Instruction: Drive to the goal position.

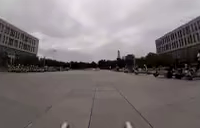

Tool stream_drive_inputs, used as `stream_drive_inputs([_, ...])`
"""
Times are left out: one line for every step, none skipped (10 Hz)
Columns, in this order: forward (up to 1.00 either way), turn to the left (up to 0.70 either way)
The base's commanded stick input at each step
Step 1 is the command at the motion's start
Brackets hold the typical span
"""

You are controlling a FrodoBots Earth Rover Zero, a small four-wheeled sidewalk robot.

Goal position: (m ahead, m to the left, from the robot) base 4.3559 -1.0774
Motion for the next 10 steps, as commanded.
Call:
stream_drive_inputs([0.70, 0.00])
stream_drive_inputs([0.70, 0.00])
stream_drive_inputs([0.70, 0.11])
stream_drive_inputs([0.70, 0.14])
stream_drive_inputs([0.70, 0.14])
stream_drive_inputs([0.70, 0.14])
stream_drive_inputs([0.70, 0.14])
stream_drive_inputs([0.70, 0.14])
stream_drive_inputs([0.70, 0.07])
stream_drive_inputs([0.70, 0.00])
